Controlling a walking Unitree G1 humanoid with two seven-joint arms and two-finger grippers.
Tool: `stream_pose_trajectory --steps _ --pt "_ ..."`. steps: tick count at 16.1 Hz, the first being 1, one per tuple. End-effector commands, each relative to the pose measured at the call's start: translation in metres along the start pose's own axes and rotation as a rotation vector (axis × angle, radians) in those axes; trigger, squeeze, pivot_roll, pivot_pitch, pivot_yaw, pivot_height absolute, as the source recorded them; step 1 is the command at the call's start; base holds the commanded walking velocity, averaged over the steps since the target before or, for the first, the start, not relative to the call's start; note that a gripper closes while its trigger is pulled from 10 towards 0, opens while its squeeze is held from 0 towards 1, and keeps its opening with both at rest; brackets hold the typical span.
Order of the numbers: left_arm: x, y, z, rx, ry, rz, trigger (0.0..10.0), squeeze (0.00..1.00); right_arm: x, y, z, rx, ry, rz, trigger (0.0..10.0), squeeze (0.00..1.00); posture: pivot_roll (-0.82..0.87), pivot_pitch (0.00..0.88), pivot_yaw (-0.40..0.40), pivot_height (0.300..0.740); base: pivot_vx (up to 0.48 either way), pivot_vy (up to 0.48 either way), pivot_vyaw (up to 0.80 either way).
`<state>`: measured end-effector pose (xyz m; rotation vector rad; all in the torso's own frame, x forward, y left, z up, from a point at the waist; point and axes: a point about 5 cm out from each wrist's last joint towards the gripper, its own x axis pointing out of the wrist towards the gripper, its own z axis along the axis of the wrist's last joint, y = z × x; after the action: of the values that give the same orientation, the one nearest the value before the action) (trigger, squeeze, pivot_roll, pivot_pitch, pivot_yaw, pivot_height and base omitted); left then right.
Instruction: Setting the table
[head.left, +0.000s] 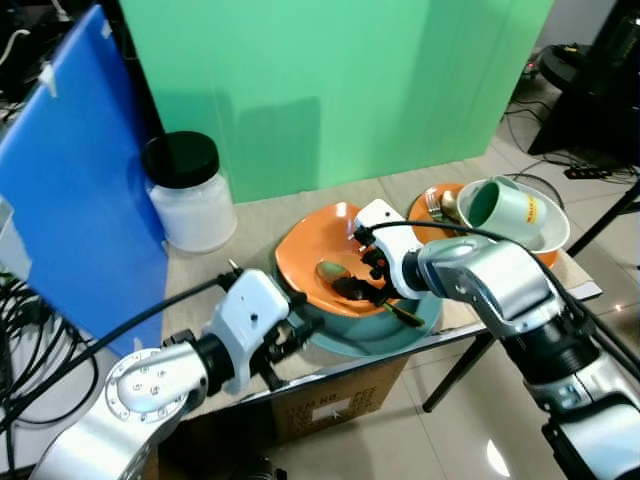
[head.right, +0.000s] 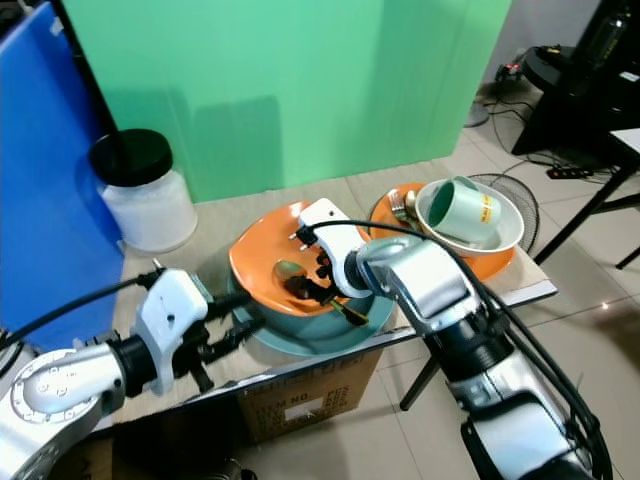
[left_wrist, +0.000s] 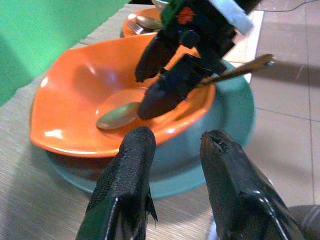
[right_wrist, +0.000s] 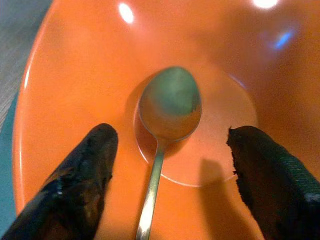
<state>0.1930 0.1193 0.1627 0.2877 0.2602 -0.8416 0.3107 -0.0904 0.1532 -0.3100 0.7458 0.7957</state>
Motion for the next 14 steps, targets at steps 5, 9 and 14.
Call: stream_pose_trajectory --steps 5,9,14 --pt "0.000 -0.003 0.003 0.012 0.009 -0.038 10.0 0.00 0.014 -0.002 -0.010 0.043 0.135 0.017 0.0 0.00 0.14 0.000 -0.025 0.740 0.000 0.000 0.00" --pt "-0.001 -0.003 0.003 0.022 0.011 -0.041 10.0 0.00 0.019 -0.005 -0.010 0.066 0.143 0.004 0.0 0.00 0.14 0.000 -0.024 0.740 0.000 0.000 0.00" --pt "0.000 -0.004 0.003 0.035 0.015 -0.039 10.0 0.00 0.023 -0.006 -0.007 0.062 0.149 0.005 0.0 0.00 0.15 0.000 -0.026 0.740 0.000 0.000 0.00"
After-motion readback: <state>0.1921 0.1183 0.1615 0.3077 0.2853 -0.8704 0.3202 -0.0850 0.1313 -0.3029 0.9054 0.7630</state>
